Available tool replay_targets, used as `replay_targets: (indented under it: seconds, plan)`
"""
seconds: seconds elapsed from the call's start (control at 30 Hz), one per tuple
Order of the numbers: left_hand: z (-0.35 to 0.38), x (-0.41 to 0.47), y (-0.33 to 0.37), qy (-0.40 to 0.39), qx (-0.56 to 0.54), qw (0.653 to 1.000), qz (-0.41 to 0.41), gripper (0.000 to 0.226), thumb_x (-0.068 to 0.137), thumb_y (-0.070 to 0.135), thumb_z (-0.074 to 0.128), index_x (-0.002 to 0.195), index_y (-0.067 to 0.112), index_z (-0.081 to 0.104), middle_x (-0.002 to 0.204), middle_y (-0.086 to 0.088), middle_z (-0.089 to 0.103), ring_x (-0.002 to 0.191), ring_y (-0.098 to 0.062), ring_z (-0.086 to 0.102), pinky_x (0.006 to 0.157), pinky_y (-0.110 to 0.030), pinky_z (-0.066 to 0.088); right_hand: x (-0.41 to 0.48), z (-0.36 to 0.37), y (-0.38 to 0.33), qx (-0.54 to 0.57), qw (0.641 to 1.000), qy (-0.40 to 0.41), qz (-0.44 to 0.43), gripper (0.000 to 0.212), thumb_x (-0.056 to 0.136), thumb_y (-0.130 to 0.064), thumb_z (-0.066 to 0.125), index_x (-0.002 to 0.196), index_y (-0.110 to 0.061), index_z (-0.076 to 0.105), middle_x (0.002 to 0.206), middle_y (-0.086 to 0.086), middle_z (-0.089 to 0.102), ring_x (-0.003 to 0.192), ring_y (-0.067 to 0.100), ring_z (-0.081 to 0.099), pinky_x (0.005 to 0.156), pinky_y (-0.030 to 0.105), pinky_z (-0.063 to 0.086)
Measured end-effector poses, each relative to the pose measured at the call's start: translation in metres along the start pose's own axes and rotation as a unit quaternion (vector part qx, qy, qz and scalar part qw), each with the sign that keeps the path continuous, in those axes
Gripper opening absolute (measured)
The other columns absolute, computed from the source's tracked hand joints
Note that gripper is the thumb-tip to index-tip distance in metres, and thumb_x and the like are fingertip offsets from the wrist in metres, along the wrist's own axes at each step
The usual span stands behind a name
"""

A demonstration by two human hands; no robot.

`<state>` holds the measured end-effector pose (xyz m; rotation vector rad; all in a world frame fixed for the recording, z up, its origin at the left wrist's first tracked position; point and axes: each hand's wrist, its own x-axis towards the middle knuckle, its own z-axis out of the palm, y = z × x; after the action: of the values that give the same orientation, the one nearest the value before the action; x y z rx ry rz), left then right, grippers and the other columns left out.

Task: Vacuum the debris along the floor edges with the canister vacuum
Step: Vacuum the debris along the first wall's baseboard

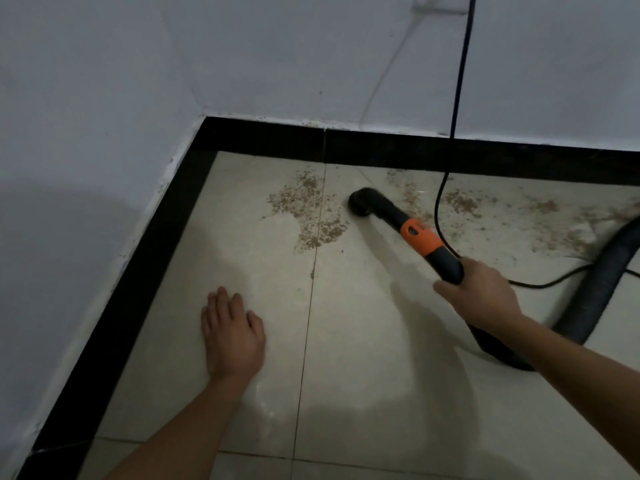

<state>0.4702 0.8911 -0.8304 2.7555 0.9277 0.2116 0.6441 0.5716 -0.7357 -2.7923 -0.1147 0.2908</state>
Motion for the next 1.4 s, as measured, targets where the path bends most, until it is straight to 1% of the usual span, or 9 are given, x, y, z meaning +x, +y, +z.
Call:
replay_targets:
  seconds: [0.1, 0.43, 0.6, 0.73, 0.87, 1.03, 1.17, 1.27, 1.4]
  plan:
    - [-0.001, 0.0, 0.001, -0.001, -0.001, 1.0, 0.001, 0.058, 0.086, 0.028, 0.028, 0.12, -0.009, 0.058, 0.137, -0.032, 0.047, 0.13, -0.047, 0.04, 0.109, -0.054, 0.03, -0.048, -0.004, 0.02, -0.023, 0.999, -0.031, -0.01, 0.026, 0.075, -0.038, 0.074, 0.074, -0.028, 0.05, 0.06, -0.009, 0.057, 0.053, 0.009, 0.055, 0.045, 0.024, 0.033]
    - [-0.001, -0.002, 0.0, -0.003, -0.005, 1.0, 0.004, 0.054, 0.087, 0.023, 0.035, 0.125, -0.009, 0.055, 0.14, -0.032, 0.044, 0.133, -0.046, 0.039, 0.111, -0.053, 0.028, -0.097, -0.003, 0.012, -0.035, 0.991, -0.113, -0.069, 0.02, 0.074, -0.037, 0.069, 0.076, -0.03, 0.05, 0.061, -0.006, 0.058, 0.054, 0.008, 0.056, 0.048, 0.026, 0.039]
    - [-0.001, -0.002, 0.001, 0.001, -0.006, 1.0, 0.006, 0.051, 0.086, 0.021, 0.04, 0.123, -0.009, 0.056, 0.139, -0.032, 0.045, 0.132, -0.046, 0.04, 0.111, -0.053, 0.029, -0.089, 0.001, -0.001, -0.021, 0.997, -0.063, -0.044, 0.02, 0.078, -0.037, 0.068, 0.083, -0.028, 0.051, 0.066, -0.006, 0.059, 0.058, 0.012, 0.056, 0.05, 0.028, 0.041]
    - [0.001, -0.003, -0.002, 0.005, -0.004, 1.0, 0.009, 0.051, 0.087, 0.022, 0.039, 0.124, -0.008, 0.056, 0.139, -0.031, 0.045, 0.132, -0.046, 0.039, 0.111, -0.053, 0.028, -0.093, 0.007, -0.005, -0.067, 0.989, -0.099, -0.088, 0.022, 0.075, -0.04, 0.066, 0.08, -0.03, 0.047, 0.063, -0.007, 0.057, 0.055, 0.01, 0.055, 0.047, 0.027, 0.037]
    - [0.002, -0.003, -0.002, 0.011, -0.011, 1.0, 0.011, 0.052, 0.087, 0.024, 0.036, 0.123, -0.008, 0.057, 0.138, -0.031, 0.046, 0.13, -0.046, 0.041, 0.11, -0.053, 0.03, -0.084, 0.003, -0.012, -0.053, 0.993, -0.073, -0.07, 0.021, 0.076, -0.036, 0.068, 0.08, -0.029, 0.048, 0.063, -0.007, 0.057, 0.056, 0.009, 0.053, 0.047, 0.026, 0.033]
    - [0.003, -0.002, -0.004, 0.018, -0.011, 1.0, 0.014, 0.049, 0.087, 0.021, 0.04, 0.123, -0.008, 0.056, 0.138, -0.031, 0.046, 0.131, -0.046, 0.04, 0.11, -0.053, 0.029, -0.074, -0.015, 0.001, 0.022, 0.993, -0.113, -0.026, 0.016, 0.075, -0.026, 0.074, 0.078, -0.022, 0.059, 0.057, 0.0, 0.064, 0.05, 0.017, 0.063, 0.052, 0.032, 0.05]
    - [0.003, -0.002, -0.003, 0.018, -0.008, 1.0, 0.012, 0.049, 0.087, 0.02, 0.039, 0.123, -0.008, 0.056, 0.138, -0.031, 0.046, 0.132, -0.045, 0.04, 0.111, -0.053, 0.029, -0.077, -0.032, 0.01, 0.049, 0.988, -0.144, -0.019, 0.012, 0.075, -0.02, 0.074, 0.079, -0.019, 0.062, 0.051, 0.002, 0.065, 0.042, 0.015, 0.062, 0.045, 0.031, 0.049]
    - [0.003, -0.003, -0.004, 0.021, -0.016, 1.0, 0.011, 0.049, 0.088, 0.02, 0.038, 0.124, -0.008, 0.056, 0.139, -0.031, 0.045, 0.132, -0.045, 0.039, 0.111, -0.053, 0.028, -0.09, -0.025, 0.003, 0.001, 0.983, -0.174, -0.065, 0.015, 0.073, -0.026, 0.074, 0.076, -0.024, 0.06, 0.057, 0.001, 0.064, 0.048, 0.013, 0.062, 0.053, 0.036, 0.052]
    - [0.003, -0.002, -0.007, 0.019, -0.03, 0.999, 0.021, 0.048, 0.09, 0.019, 0.036, 0.125, -0.008, 0.056, 0.139, -0.031, 0.045, 0.133, -0.045, 0.039, 0.111, -0.052, 0.028, -0.093, -0.022, -0.003, 0.019, 0.99, -0.135, -0.045, 0.014, 0.076, -0.025, 0.073, 0.079, -0.024, 0.059, 0.062, 0.001, 0.065, 0.054, 0.017, 0.064, 0.059, 0.038, 0.054]
